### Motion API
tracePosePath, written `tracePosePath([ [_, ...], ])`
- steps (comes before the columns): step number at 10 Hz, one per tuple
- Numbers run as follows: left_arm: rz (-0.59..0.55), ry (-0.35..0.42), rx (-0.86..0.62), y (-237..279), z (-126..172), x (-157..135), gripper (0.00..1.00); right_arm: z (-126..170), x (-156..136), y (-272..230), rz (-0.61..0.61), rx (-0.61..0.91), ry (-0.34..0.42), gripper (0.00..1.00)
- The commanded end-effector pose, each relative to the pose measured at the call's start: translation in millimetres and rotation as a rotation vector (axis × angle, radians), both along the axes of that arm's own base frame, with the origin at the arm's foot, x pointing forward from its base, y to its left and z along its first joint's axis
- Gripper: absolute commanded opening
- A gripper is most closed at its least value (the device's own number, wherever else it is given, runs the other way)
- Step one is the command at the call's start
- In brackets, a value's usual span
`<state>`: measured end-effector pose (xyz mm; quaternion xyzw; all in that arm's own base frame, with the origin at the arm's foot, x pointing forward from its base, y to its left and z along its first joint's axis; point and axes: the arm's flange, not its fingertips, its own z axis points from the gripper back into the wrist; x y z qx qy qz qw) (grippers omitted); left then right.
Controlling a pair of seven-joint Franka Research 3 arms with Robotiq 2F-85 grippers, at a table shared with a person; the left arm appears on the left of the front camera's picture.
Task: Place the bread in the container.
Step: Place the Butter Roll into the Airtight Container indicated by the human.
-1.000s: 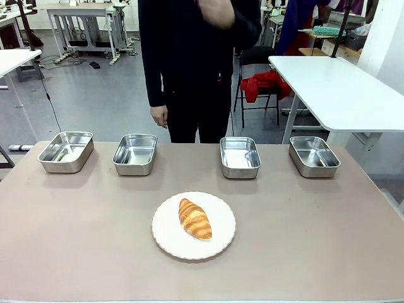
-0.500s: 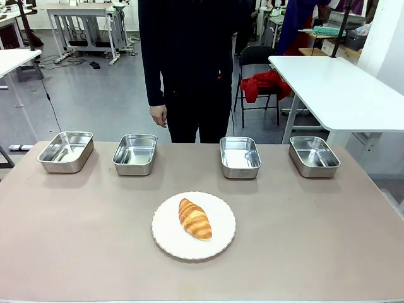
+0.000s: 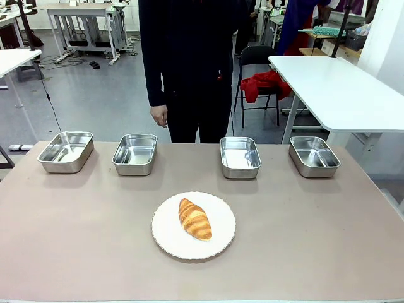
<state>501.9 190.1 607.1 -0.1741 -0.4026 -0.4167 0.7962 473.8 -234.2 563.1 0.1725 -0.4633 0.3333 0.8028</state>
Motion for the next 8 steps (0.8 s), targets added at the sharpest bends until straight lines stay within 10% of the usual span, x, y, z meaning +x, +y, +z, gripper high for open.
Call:
tracePosePath([
  [1, 0.008, -0.008, -0.014, -0.2, 0.1, 0.3, 1.0, 1.7, 0.2, 1.6, 0.003, 0.0, -0.004, 1.0],
  [8, 0.008, -0.008, -0.014, -0.2, 0.1, 0.3, 1.0, 1.7, 0.2, 1.6, 0.003, 0.0, -0.004, 1.0],
])
